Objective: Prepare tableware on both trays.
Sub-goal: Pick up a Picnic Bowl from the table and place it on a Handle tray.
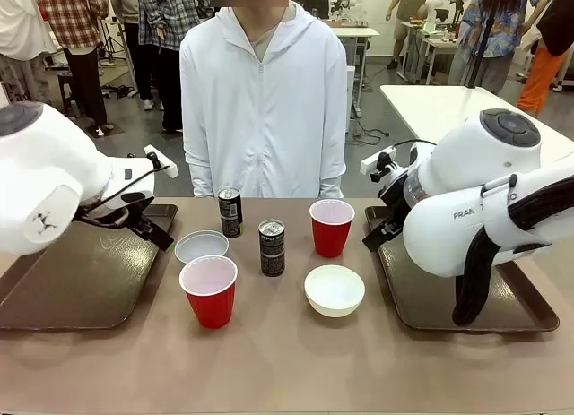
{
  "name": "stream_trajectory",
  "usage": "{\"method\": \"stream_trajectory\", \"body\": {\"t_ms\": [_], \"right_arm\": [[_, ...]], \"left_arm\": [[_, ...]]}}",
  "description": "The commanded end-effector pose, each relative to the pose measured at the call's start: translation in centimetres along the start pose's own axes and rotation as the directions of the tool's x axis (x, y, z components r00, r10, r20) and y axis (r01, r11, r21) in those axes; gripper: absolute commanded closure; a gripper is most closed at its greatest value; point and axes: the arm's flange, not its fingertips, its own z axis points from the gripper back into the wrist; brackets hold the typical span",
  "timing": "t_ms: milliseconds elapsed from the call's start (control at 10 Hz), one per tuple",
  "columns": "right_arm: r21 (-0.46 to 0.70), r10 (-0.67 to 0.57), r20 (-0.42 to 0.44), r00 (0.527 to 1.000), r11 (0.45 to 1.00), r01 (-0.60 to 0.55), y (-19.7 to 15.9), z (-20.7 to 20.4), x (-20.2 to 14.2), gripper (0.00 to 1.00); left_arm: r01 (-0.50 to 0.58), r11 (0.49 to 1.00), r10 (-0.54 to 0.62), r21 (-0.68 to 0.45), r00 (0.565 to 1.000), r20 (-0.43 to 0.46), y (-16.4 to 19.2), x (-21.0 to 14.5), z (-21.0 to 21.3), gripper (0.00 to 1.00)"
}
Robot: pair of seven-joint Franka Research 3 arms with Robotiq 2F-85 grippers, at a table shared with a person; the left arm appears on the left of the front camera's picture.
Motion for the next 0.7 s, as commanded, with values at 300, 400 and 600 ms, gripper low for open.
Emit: {"method": "stream_trajectory", "body": {"t_ms": [300, 400, 600], "right_arm": [[-0.044, -0.077, -0.179, 0.981, 0.997, 0.07, 3.3, 11.9, -9.9, 0.0], [-0.035, -0.09, -0.222, 0.971, 0.996, 0.084, 3.4, 12.1, -12.2, 0.0], [-0.054, -0.103, -0.26, 0.96, 0.994, 0.092, 3.5, 10.9, -14.6, 0.0]], "left_arm": [[0.137, 0.979, -0.169, -0.152, 0.959, -0.226, -2.2, -7.9, 11.5, 0.0], [0.114, 0.983, -0.147, -0.143, 0.958, -0.247, -2.2, -9.3, 11.4, 0.0], [0.027, 0.996, -0.048, -0.079, 0.958, -0.283, -1.3, -10.6, 10.2, 0.0]]}}
